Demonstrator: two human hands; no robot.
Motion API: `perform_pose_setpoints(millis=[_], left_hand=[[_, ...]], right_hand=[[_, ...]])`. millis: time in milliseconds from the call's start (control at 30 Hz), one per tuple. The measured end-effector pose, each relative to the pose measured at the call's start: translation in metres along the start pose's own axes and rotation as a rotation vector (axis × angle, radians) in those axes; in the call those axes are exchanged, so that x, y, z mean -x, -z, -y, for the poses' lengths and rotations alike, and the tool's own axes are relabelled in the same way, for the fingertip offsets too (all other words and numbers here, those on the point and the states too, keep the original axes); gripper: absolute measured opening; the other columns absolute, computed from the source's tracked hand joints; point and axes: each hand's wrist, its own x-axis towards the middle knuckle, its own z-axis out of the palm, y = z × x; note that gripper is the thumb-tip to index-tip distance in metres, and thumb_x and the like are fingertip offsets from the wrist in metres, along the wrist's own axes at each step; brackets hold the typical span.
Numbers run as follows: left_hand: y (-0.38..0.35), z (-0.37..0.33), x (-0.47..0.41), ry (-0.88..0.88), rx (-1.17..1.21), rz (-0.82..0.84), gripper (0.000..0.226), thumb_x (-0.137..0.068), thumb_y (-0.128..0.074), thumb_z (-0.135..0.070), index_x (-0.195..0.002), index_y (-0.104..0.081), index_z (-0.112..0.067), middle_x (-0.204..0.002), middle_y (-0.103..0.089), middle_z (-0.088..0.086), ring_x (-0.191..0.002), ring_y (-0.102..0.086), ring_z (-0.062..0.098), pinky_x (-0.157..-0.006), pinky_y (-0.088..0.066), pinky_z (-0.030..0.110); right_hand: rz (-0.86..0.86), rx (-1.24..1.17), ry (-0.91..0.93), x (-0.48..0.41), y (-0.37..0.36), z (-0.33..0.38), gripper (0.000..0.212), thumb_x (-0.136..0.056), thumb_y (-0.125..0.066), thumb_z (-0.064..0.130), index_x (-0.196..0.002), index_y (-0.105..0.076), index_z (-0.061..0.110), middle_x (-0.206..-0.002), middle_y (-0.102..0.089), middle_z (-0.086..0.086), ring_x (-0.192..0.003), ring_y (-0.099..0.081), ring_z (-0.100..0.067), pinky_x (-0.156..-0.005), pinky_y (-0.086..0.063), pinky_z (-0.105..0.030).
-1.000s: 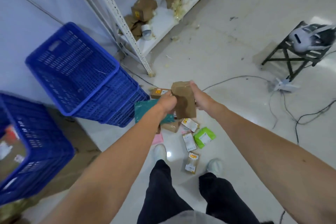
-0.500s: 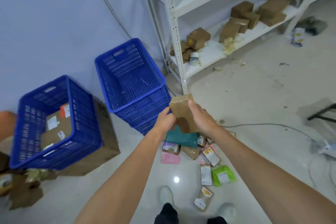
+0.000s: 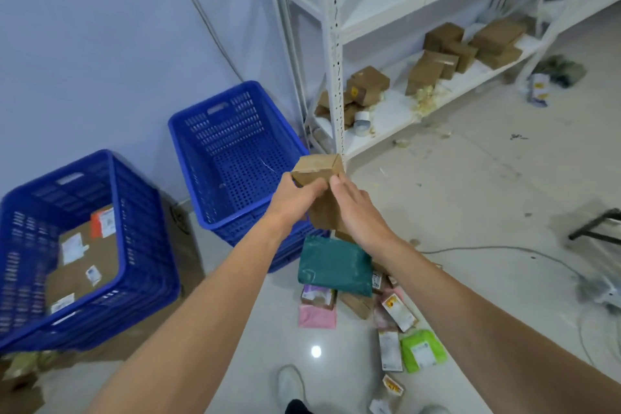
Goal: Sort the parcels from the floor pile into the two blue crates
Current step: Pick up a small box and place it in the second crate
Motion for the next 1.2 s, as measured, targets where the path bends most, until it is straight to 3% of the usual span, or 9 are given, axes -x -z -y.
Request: perform_pose_setpoints(millis=[100, 233, 333, 500, 633, 733, 900, 1133, 1200], left_hand=[[0.045, 0.016, -0.025, 0.000, -0.018, -0.002, 0.042, -0.075, -0.075, -0.055, -0.101, -0.052, -0.030, -0.104, -0.064, -0.009, -0.099, -0.066, 0.016, -0.087, -0.056, 0.040], [0.112, 0.042, -0.052, 0.084, 0.004, -0.022, 0.094, -0.048, -0.075, -0.085, -0.118, -0.055, -0.025, -0.112, -0.067, -0.007, -0.102, -0.067, 0.015, -0.091, -0.056, 0.043], [0.153, 0.055, -0.076, 0.109, 0.037, -0.014, 0.111, -0.034, -0.073, -0.093, -0.120, -0.063, -0.024, -0.111, -0.071, -0.007, -0.097, -0.071, 0.014, -0.083, -0.058, 0.036], [0.186, 0.049, -0.092, 0.127, 0.139, -0.036, 0.086, -0.050, -0.075, -0.085, -0.109, -0.064, -0.022, -0.104, -0.072, -0.005, -0.091, -0.073, 0.015, -0.074, -0.055, 0.029], [0.192, 0.052, -0.106, 0.186, 0.152, -0.080, 0.106, -0.043, -0.072, -0.089, -0.119, -0.061, -0.016, -0.108, -0.071, -0.001, -0.091, -0.073, 0.017, -0.080, -0.058, 0.033], [0.196, 0.055, -0.115, 0.144, 0.152, -0.060, 0.078, -0.065, -0.075, -0.069, -0.115, -0.063, -0.009, -0.105, -0.072, 0.005, -0.087, -0.075, 0.019, -0.064, -0.056, 0.025], [0.198, 0.061, -0.130, 0.106, 0.168, -0.069, 0.049, -0.078, -0.075, -0.047, -0.106, -0.067, -0.007, -0.101, -0.074, 0.008, -0.083, -0.077, 0.020, -0.087, -0.060, 0.037], [0.204, 0.070, -0.145, 0.151, 0.301, -0.034, 0.078, -0.064, -0.079, -0.042, -0.131, -0.044, -0.023, -0.115, -0.070, 0.008, -0.095, -0.075, 0.021, -0.096, -0.057, 0.039], [0.209, 0.071, -0.149, 0.165, 0.336, 0.009, 0.079, -0.063, -0.080, -0.034, -0.132, -0.042, -0.025, -0.119, -0.068, 0.008, -0.101, -0.074, 0.021, -0.098, -0.056, 0.038]], right_hand=[[-0.034, 0.058, -0.035, -0.021, -0.046, 0.012, 0.070, -0.085, -0.018, 0.082, -0.150, -0.018, 0.056, -0.156, -0.031, 0.008, -0.145, -0.024, -0.012, -0.118, -0.023, -0.044], [-0.034, 0.172, 0.008, -0.044, -0.112, 0.032, 0.060, -0.090, -0.020, 0.078, -0.146, -0.023, 0.059, -0.148, -0.038, 0.004, -0.142, -0.030, -0.015, -0.118, -0.025, -0.047], [-0.047, 0.243, 0.059, -0.063, -0.148, 0.048, 0.060, -0.090, -0.019, 0.077, -0.145, -0.028, 0.056, -0.144, -0.043, 0.006, -0.137, -0.035, -0.016, -0.116, -0.028, -0.047], [-0.056, 0.316, 0.105, -0.090, -0.181, 0.062, 0.070, -0.087, -0.019, 0.078, -0.151, -0.026, 0.050, -0.151, -0.038, 0.010, -0.141, -0.030, -0.014, -0.117, -0.027, -0.047], [0.004, 0.376, 0.106, -0.104, -0.183, 0.065, 0.072, -0.087, -0.020, 0.078, -0.151, -0.028, 0.047, -0.153, -0.037, 0.011, -0.143, -0.027, -0.011, -0.118, -0.026, -0.047], [0.046, 0.377, 0.072, -0.118, -0.175, 0.070, 0.067, -0.088, -0.020, 0.076, -0.145, -0.039, 0.046, -0.149, -0.042, 0.011, -0.141, -0.030, -0.012, -0.116, -0.028, -0.046], [0.080, 0.380, -0.055, -0.142, -0.151, 0.074, 0.063, -0.099, -0.028, 0.065, -0.154, -0.030, 0.034, -0.160, -0.028, -0.001, -0.147, -0.026, -0.022, -0.116, -0.023, -0.043], [0.160, 0.388, -0.169, -0.183, -0.139, 0.068, 0.075, -0.101, -0.044, 0.050, -0.160, -0.005, 0.024, -0.166, -0.010, -0.002, -0.146, -0.029, -0.026, -0.107, -0.033, -0.038], [0.166, 0.316, -0.221, -0.191, -0.139, 0.069, 0.077, -0.101, -0.045, 0.047, -0.160, -0.003, 0.021, -0.165, -0.015, -0.002, -0.143, -0.035, -0.025, -0.107, -0.034, -0.038]])
